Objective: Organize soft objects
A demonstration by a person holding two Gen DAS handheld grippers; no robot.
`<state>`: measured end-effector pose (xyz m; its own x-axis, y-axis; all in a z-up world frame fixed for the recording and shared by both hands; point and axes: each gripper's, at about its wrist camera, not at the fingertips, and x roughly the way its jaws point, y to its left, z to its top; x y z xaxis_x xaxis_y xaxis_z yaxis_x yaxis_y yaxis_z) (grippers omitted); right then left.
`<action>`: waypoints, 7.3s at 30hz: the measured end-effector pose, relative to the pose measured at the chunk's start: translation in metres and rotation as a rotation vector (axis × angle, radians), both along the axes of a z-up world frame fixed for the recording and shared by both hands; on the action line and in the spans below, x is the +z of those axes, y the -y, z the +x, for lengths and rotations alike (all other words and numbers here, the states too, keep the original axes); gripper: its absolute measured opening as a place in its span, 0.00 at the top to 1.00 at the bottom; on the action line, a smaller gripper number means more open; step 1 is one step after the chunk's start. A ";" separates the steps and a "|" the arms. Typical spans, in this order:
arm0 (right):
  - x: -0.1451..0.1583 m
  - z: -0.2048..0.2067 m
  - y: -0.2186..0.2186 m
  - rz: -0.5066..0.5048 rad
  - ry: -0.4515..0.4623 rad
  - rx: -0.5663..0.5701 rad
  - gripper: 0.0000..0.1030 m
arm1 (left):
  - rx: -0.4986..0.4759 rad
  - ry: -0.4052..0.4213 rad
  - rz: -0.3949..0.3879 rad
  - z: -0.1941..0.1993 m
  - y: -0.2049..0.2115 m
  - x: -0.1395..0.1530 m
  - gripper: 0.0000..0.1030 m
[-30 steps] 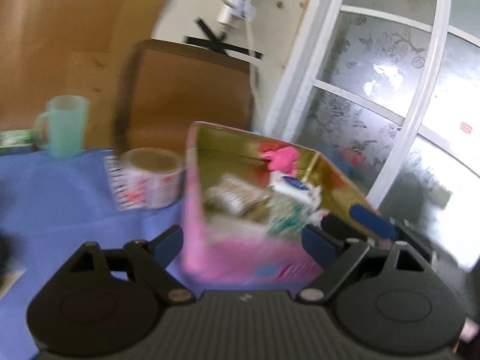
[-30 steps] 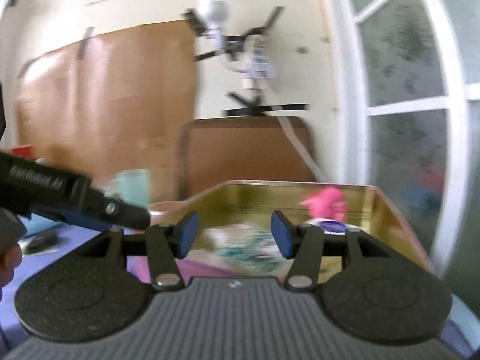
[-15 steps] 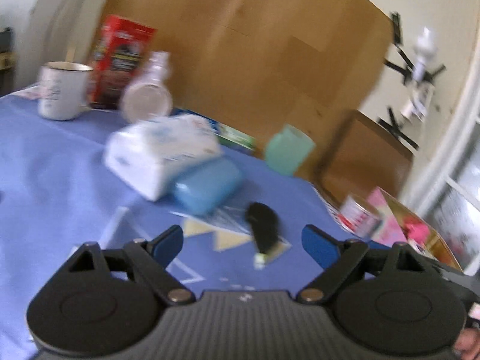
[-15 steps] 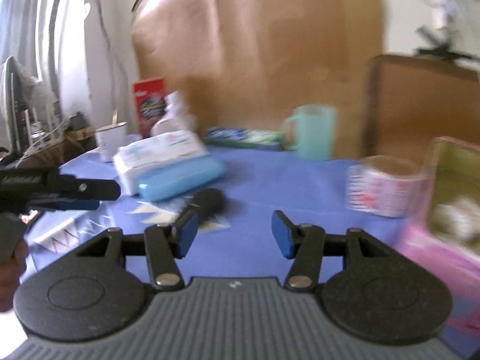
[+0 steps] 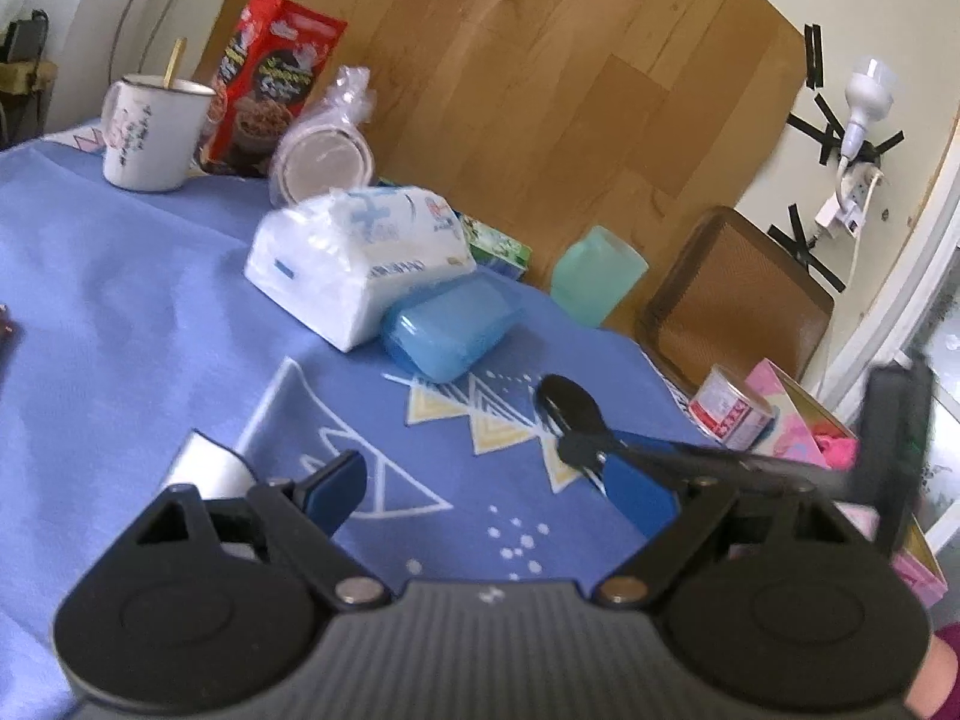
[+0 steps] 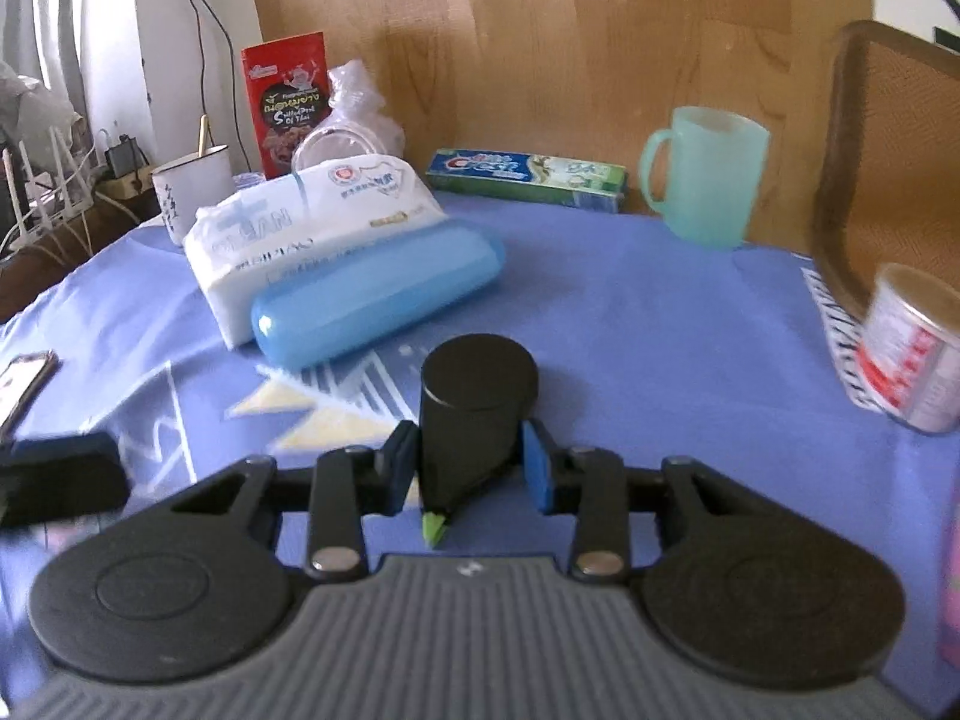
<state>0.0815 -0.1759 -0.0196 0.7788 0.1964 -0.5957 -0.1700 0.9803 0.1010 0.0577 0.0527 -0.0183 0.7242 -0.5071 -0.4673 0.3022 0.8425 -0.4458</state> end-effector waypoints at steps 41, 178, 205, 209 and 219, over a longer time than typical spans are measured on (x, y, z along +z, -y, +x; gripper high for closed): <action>0.030 -0.173 0.124 0.033 0.381 -0.272 0.61 | -0.668 -0.085 -0.030 -0.010 0.240 0.055 0.48; 0.025 -0.244 0.127 0.294 0.365 -0.665 0.23 | -0.324 0.130 0.585 -0.098 0.218 0.024 0.00; 0.015 -0.240 0.134 0.324 0.325 -0.678 0.23 | -0.344 0.043 0.612 -0.088 0.224 0.008 0.00; 0.014 -0.239 0.135 0.328 0.320 -0.681 0.23 | -0.342 0.041 0.615 -0.088 0.225 0.007 0.00; 0.014 -0.239 0.136 0.330 0.315 -0.678 0.23 | -0.347 0.031 0.617 -0.086 0.225 0.005 0.00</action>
<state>-0.1574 -0.3116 -0.0060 0.9128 -0.2507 -0.3224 0.3806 0.8087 0.4486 -0.0284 -0.1720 -0.0130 0.5864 -0.3602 -0.7255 0.6038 0.7915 0.0950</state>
